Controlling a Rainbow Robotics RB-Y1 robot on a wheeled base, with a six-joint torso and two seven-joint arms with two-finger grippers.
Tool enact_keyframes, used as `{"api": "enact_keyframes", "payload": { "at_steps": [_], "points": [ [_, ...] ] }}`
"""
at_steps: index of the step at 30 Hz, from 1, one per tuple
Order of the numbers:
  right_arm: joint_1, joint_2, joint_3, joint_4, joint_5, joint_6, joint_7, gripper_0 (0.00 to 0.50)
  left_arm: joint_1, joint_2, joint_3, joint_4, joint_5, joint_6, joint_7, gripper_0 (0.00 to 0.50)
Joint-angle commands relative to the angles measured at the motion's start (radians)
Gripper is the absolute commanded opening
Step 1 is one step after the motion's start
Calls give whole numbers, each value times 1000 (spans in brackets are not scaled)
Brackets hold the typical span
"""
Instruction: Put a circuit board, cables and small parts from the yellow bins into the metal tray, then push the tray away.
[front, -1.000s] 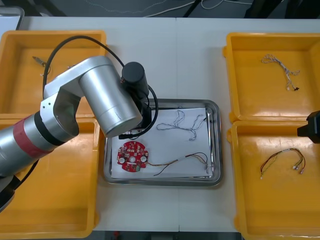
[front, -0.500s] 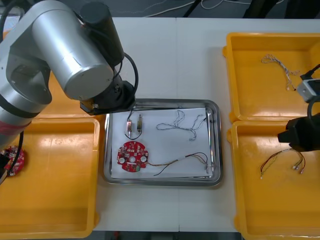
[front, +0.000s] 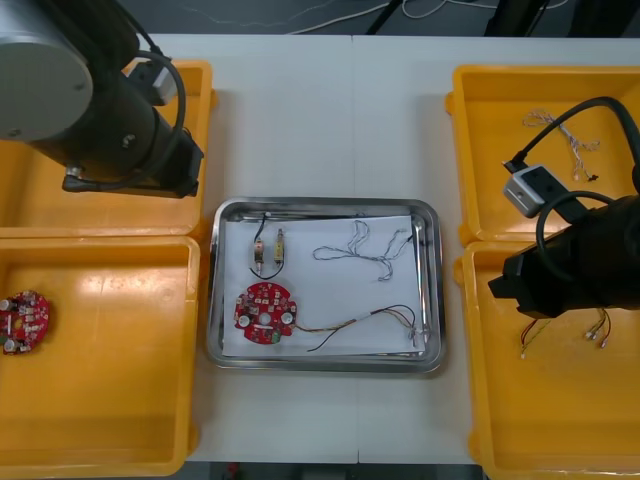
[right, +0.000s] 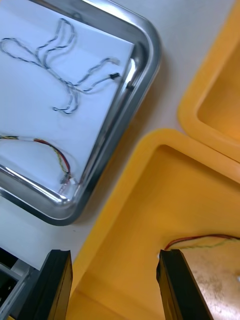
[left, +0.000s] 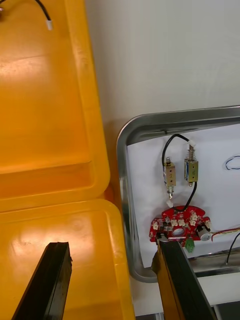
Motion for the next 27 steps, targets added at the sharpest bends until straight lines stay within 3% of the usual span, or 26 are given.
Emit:
{"api": "enact_keyframes", "payload": {
  "at_steps": [1,9,14,27],
  "points": [
    [-78,-19,112,-31,-12,-38,42,500,88,85,112,-69,24,6,-104,500],
    [-172,-19,304,-25,2,-82,88,500,217,142,239,-95,58,6,-233,500],
    [-238,-13,435,-10,31,-113,116,500,278,151,311,-98,95,6,-244,500],
    [-433,82,726,171,123,-178,320,500,402,168,387,-155,42,6,-261,500]
  ]
}}
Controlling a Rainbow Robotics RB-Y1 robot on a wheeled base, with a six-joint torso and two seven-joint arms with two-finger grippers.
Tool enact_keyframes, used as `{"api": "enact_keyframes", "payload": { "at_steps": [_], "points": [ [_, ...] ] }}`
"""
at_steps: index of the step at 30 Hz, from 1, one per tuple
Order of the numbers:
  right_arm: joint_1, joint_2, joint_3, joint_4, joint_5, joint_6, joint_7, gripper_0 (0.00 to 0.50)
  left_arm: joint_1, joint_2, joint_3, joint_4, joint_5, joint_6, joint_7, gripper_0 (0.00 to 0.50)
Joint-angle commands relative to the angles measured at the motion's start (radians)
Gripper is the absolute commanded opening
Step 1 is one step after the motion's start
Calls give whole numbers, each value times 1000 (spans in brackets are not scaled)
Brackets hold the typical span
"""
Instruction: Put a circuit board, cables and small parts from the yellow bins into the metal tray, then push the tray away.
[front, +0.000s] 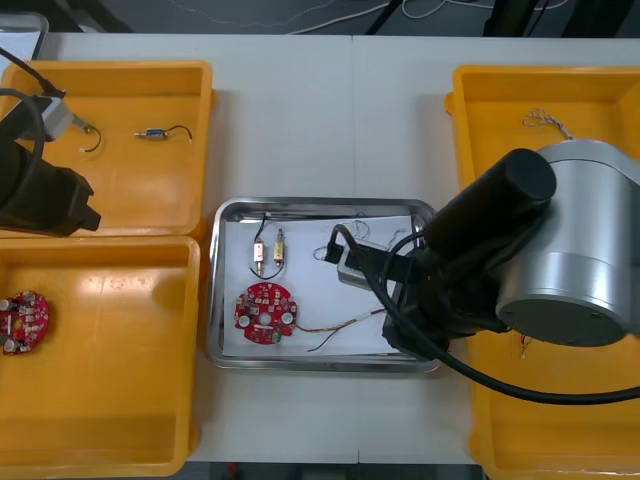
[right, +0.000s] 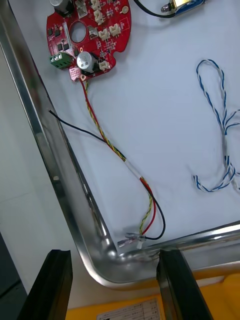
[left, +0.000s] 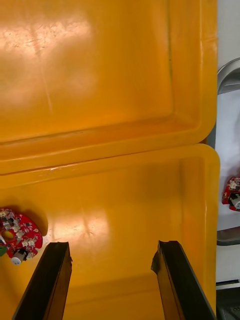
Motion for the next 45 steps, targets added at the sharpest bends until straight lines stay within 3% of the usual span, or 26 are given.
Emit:
{"api": "enact_keyframes", "payload": {
  "at_steps": [1,18,27,45],
  "points": [
    [-94,61,109,39,45,-20,33,500,48,46,37,-46,-31,6,22,500],
    [-259,188,437,192,154,-94,33,500,94,44,88,-71,-28,6,28,500],
    [-332,244,555,272,163,-94,28,500,95,44,89,-80,-64,6,25,500],
    [-305,282,597,307,186,-92,33,500,101,44,89,-80,-64,6,20,500]
  ]
}}
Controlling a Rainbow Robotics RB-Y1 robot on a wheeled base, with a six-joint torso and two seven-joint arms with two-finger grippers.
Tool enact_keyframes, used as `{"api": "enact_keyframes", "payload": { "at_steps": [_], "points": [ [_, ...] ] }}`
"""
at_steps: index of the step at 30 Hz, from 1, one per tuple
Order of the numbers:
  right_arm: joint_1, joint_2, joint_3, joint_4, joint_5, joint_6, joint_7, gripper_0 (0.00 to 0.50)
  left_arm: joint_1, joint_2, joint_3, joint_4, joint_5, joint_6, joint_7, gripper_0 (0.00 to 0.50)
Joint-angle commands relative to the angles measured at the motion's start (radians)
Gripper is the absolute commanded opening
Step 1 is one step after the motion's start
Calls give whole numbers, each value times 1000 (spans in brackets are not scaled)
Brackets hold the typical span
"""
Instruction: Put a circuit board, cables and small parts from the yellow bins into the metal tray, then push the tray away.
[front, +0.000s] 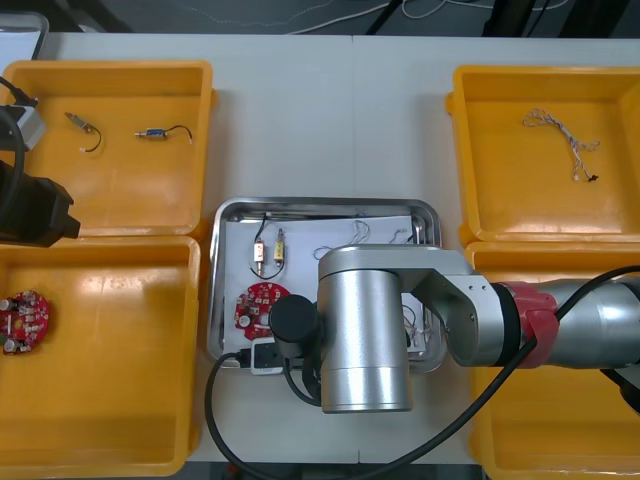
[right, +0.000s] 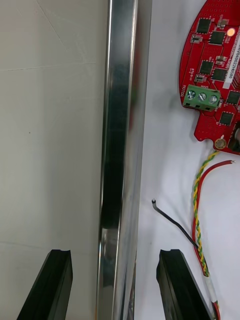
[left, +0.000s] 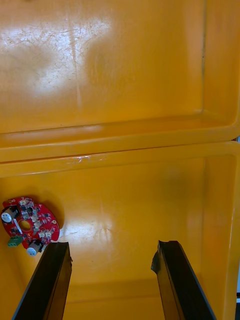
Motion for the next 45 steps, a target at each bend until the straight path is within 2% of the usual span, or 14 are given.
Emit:
{"api": "enact_keyframes", "payload": {
  "at_steps": [1,14,24,26,27,28,29,31,33,36,45],
  "points": [
    [8,46,13,7,39,-9,32,500,23,43,32,-32,-10,6,20,500],
    [74,68,25,30,132,-21,35,500,23,43,32,-32,-10,6,20,500],
    [102,75,34,30,171,-24,40,500,23,43,32,-32,-10,6,20,500],
    [102,77,34,30,171,-24,40,459,23,43,32,-32,-10,6,20,500],
    [102,77,34,30,172,-24,40,401,23,43,32,-32,-10,6,20,500],
    [102,79,34,30,172,-24,42,308,23,43,32,-32,-10,6,20,500],
    [102,80,34,30,172,-24,42,193,23,43,32,-32,-10,6,20,500],
    [102,80,34,30,172,-25,42,97,23,43,32,-32,-10,6,20,500],
    [102,79,34,30,172,-25,42,34,23,43,32,-32,-10,6,20,500],
    [97,77,34,30,172,-25,42,20,23,43,32,-32,-10,6,20,500],
    [34,51,34,30,163,-24,25,19,23,43,32,-32,-10,6,20,500]
  ]
}}
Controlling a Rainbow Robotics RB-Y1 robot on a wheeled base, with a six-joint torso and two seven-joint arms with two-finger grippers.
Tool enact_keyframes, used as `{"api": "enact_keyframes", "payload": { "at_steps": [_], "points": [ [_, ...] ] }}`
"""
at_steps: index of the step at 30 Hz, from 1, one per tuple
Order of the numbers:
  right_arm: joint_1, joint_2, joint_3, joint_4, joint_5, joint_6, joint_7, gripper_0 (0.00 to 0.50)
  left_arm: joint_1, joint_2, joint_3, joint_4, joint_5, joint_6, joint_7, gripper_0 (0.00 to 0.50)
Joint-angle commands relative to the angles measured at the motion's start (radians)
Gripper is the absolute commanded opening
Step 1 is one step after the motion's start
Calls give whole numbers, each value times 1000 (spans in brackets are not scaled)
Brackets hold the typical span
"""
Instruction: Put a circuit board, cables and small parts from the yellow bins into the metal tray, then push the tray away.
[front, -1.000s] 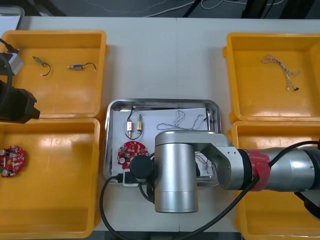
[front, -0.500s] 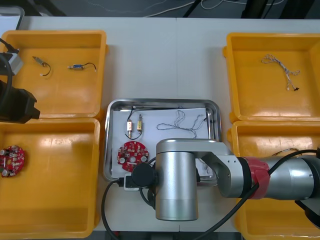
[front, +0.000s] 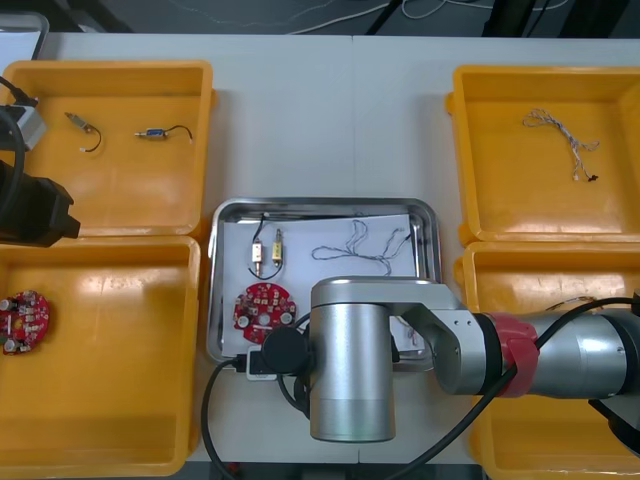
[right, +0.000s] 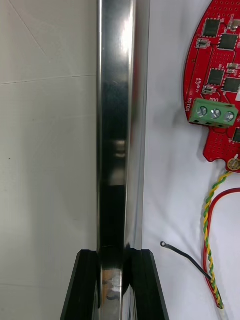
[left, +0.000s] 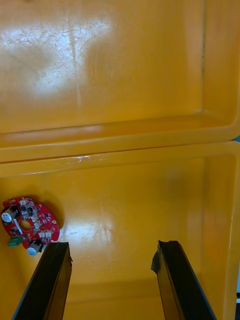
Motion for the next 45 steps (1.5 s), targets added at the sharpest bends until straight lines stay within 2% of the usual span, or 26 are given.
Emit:
{"api": "enact_keyframes", "payload": {
  "at_steps": [1,18,40,45],
  "points": [
    [-58,-3,16,-12,-4,-8,22,18,23,43,32,-31,-10,6,20,500],
    [-153,-51,10,7,-6,-19,-15,14,23,43,32,-31,-10,6,20,500],
    [-284,-49,6,145,-9,-77,-13,0,23,43,32,-31,-10,6,20,500],
    [-324,-48,6,192,-29,-97,1,0,23,43,32,-31,-10,6,20,500]
  ]
}}
